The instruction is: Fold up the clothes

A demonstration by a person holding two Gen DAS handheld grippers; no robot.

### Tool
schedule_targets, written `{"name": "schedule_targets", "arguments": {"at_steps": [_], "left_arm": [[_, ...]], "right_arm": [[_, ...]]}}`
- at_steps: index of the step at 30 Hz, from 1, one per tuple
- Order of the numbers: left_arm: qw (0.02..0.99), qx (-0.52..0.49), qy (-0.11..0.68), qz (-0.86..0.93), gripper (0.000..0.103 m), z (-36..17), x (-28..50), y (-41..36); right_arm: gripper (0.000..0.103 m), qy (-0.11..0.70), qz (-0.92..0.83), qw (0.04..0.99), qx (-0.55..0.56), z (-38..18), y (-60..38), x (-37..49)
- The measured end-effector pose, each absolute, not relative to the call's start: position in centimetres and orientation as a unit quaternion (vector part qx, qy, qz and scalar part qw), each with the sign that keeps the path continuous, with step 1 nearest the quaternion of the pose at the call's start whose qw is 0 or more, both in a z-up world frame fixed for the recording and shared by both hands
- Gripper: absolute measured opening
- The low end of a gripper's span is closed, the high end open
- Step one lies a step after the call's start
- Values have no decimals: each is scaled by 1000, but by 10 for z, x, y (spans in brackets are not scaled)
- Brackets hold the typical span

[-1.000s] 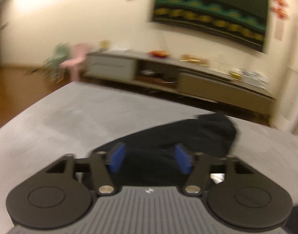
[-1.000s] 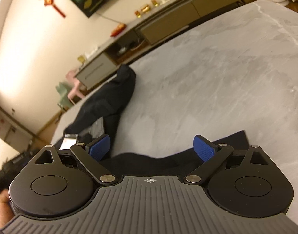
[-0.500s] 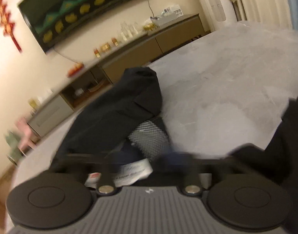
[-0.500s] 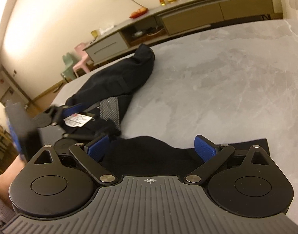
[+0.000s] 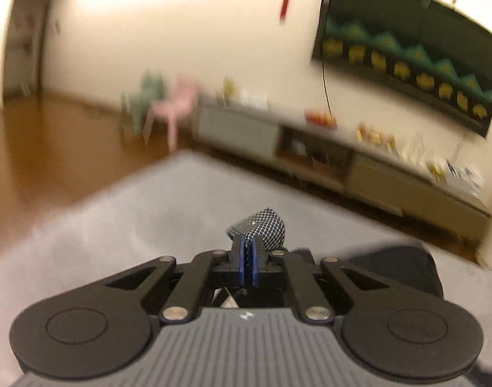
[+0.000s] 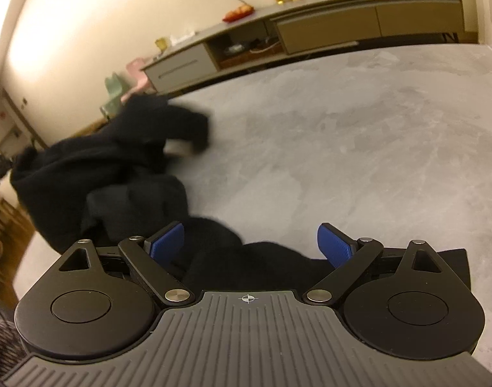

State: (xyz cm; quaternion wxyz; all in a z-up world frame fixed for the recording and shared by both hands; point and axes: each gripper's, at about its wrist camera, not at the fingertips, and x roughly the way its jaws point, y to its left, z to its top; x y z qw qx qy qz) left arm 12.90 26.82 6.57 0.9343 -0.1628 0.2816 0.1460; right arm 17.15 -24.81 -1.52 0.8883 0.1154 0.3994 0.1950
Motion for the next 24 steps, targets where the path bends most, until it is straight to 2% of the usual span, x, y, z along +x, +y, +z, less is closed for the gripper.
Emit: {"name": "schedule_targets", "arguments": {"at_steps": [3,11,13,17,18,20,21,22,24], "left_arm": [[930,-185,305,90,5,52,118,276],[949,-159,271,-22,5,53,98,281],[950,-148,270,-43,4,51,93,280],[950,-117,272,-93,4,43,90,273],[950,-110,275,-103,4,40,90,272],[950,-92,278,-110,4,36,88,266],[951,-82,278,-110,4,35,87,263],[953,-69,274,-109,4,36,85,259],[961,-53,253,-100,4,42,77,254]], "right_arm": [[92,377,192,903,75,-9,-231,161],[96,310,243,919,-31,37,-102,204],[100,310,268,909,-73,34,-59,225],[100,325,302,881,-161,18,13,265],[97,326,293,879,-187,12,26,272],[73,348,267,873,-213,6,41,286],[39,360,249,873,-214,6,43,292],[12,359,229,879,-216,12,44,295],[11,338,199,893,-221,32,44,297]]}}
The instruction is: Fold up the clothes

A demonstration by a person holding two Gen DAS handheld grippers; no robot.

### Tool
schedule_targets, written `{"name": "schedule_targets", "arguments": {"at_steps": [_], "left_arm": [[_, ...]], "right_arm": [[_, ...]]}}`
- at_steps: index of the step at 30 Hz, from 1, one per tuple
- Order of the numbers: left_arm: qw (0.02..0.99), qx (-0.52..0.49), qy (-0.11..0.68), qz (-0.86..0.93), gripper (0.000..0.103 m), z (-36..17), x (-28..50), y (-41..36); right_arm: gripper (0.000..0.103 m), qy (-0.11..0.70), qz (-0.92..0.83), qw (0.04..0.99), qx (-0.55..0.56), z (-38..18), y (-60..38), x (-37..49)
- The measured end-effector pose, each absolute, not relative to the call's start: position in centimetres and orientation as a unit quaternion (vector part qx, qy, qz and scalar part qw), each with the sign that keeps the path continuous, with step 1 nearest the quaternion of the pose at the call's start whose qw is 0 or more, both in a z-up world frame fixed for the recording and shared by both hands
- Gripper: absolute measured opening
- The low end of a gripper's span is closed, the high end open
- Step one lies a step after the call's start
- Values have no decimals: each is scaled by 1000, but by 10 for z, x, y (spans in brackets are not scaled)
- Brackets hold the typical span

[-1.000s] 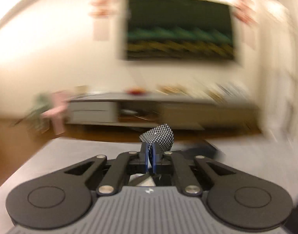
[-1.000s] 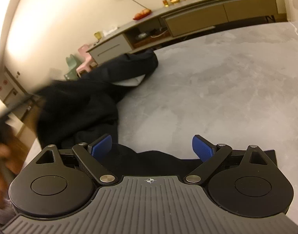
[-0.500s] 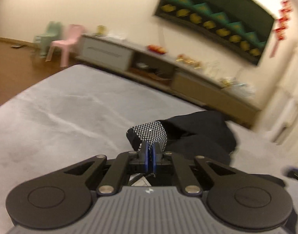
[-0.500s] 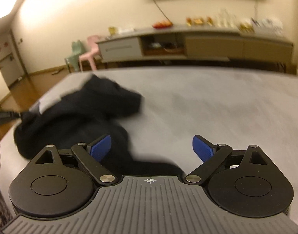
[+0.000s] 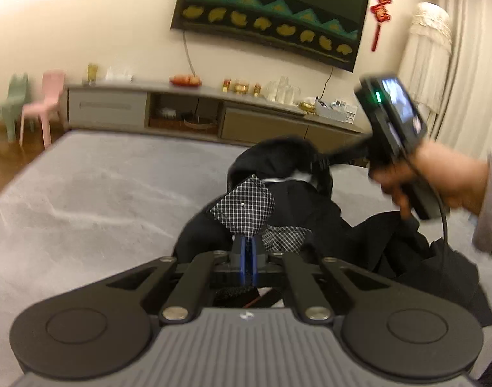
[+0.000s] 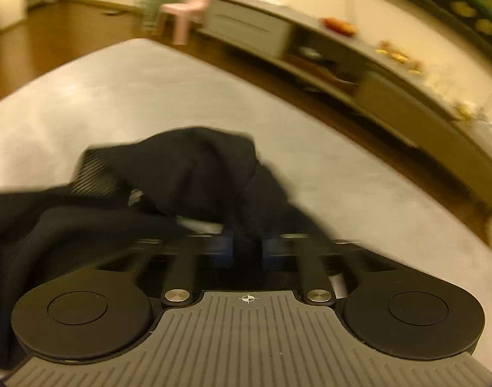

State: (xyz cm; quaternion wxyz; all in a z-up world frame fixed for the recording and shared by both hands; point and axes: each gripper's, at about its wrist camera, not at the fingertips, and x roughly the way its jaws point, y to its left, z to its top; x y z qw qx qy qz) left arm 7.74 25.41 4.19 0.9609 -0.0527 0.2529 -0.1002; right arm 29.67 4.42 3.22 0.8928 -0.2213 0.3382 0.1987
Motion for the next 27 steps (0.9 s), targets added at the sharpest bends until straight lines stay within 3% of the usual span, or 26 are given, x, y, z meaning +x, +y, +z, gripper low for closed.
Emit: {"name": "schedule_targets", "arguments": {"at_steps": [6,11,12,13,15,21,24,26,27], "left_arm": [[984,-28,174,-30,4,62,62,253],[982,-29,178,60,1,55,83,260],[978,-31,193,73,1,51,91,262],[974,-38,206,83,1,49,98,266],[967,-62,231,90,1,44,109,273],[961,-79,250,90,2,42,117,277],[960,-87,257,69,13,45,120,274],[961,-83,256,53,31,49,117,266],[962,-81,256,45,54,51,115,261]], "right_arm": [[8,179,216,943,-181,164,81,286],[8,81,268,945,-170,244,185,284],[18,81,287,939,-172,243,207,289],[51,95,314,928,-179,239,221,291],[87,162,359,897,-200,221,234,291],[94,205,352,894,-189,169,115,243],[95,238,295,905,-192,128,13,221],[97,277,243,914,-169,98,-66,206],[97,296,220,917,-153,84,-102,198]]}}
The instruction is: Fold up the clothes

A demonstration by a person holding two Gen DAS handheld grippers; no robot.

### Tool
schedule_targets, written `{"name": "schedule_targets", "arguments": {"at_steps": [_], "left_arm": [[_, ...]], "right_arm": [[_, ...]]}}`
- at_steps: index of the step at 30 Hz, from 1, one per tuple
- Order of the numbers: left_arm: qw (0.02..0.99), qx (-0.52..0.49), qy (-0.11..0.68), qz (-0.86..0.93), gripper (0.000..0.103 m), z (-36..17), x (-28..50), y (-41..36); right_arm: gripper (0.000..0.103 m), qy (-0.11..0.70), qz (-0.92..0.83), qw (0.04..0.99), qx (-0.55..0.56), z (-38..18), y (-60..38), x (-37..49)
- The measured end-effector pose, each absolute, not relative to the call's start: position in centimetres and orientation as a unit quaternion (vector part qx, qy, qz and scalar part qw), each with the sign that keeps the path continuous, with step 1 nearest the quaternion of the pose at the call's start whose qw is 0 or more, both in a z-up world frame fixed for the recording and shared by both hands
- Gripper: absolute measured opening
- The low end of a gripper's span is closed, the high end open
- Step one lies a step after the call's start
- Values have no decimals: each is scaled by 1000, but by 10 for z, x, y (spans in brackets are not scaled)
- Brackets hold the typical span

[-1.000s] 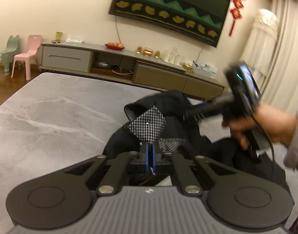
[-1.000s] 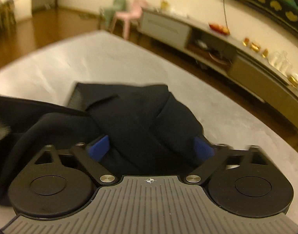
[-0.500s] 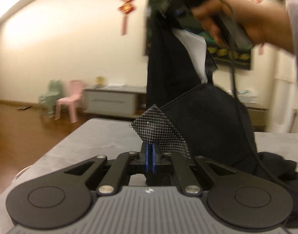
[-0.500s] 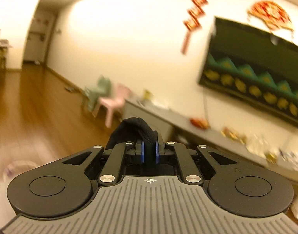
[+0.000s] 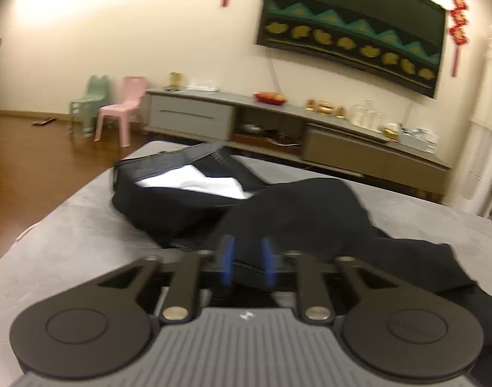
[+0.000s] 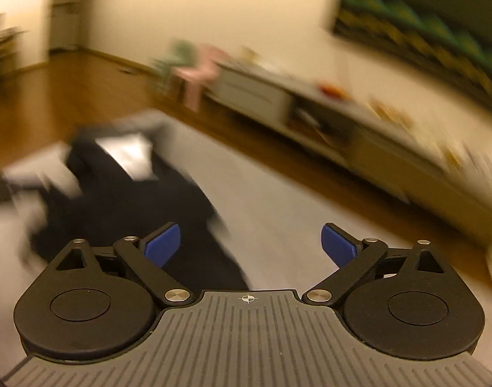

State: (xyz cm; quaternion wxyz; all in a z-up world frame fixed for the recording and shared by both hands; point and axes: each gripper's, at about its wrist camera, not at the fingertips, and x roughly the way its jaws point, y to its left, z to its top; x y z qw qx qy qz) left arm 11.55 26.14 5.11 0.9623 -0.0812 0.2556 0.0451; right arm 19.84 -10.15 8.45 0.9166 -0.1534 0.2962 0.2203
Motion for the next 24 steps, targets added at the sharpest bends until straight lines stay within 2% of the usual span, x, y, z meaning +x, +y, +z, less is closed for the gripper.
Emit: {"name": "schedule_targets", "arguments": {"at_steps": [1,3,8,14,15,17,18,19,21,24], "left_arm": [[963,-79,256,41,80,53,114,257],[965,-79,248,34,90,52,111,242],[954,-50,295,20,92,33,132,212],[942,22,333,17,98,3,151,184],[941,39,336,23,96,-2,154,180],[937,73,341,35,60,-12,160,174],[932,85,349,42,13,-15,167,175],[929,84,357,47,6,-16,175,178],[938,65,334,61,6,-5,187,190],[965,-21,236,112,5,44,179,226]], "right_arm": [[97,315,197,918,-138,71,-137,191],[97,344,163,917,-122,47,-194,168],[99,369,148,915,-72,11,-275,119],[99,376,223,897,-60,-15,-254,113],[95,378,235,893,-64,-19,-246,113],[54,397,249,881,-70,-28,-233,119],[16,417,249,871,-69,-32,-229,126],[10,413,244,875,-71,-31,-229,128],[4,393,230,887,-76,-25,-232,130],[2,285,181,939,-61,12,-251,120]]}}
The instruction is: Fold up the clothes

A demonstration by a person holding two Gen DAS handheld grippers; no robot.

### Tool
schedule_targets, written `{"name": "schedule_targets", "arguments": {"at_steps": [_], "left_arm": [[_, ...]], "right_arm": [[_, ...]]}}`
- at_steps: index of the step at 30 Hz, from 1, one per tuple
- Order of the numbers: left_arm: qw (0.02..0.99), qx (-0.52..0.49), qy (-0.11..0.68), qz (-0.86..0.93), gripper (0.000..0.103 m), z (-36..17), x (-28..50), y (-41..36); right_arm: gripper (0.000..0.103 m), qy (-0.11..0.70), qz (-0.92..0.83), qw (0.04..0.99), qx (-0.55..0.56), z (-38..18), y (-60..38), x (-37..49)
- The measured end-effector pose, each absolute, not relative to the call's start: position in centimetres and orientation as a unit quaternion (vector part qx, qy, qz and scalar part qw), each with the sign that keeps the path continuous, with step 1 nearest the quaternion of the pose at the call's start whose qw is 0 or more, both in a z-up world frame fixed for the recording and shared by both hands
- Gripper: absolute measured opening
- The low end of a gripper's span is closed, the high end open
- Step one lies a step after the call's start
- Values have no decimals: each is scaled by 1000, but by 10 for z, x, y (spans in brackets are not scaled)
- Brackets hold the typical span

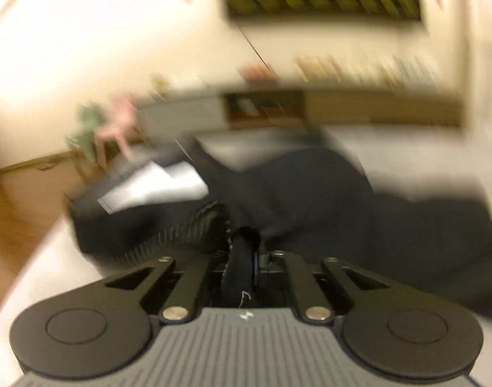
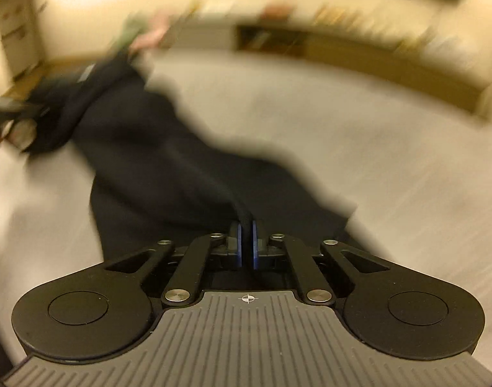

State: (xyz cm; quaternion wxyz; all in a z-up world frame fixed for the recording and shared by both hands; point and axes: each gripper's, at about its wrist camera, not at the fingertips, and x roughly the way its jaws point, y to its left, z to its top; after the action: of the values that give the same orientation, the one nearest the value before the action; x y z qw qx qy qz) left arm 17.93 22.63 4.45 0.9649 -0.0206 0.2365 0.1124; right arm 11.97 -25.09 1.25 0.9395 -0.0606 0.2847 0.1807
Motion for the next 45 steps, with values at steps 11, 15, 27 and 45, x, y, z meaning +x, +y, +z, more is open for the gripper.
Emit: {"name": "schedule_targets", "arguments": {"at_steps": [11,15,27,45], "left_arm": [[875,-321,225,282,7,33,101,393],[892,-294,234,253,9,36,99,382],[931,-220,238,167,32,62,126,313],[951,-137,255,105,39,64,166,254]], "right_arm": [[17,303,428,845,-103,18,-243,-8],[59,302,404,849,-156,11,-229,-20],[88,318,166,924,-133,27,-260,138],[0,322,207,912,-148,-13,-229,230]]}}
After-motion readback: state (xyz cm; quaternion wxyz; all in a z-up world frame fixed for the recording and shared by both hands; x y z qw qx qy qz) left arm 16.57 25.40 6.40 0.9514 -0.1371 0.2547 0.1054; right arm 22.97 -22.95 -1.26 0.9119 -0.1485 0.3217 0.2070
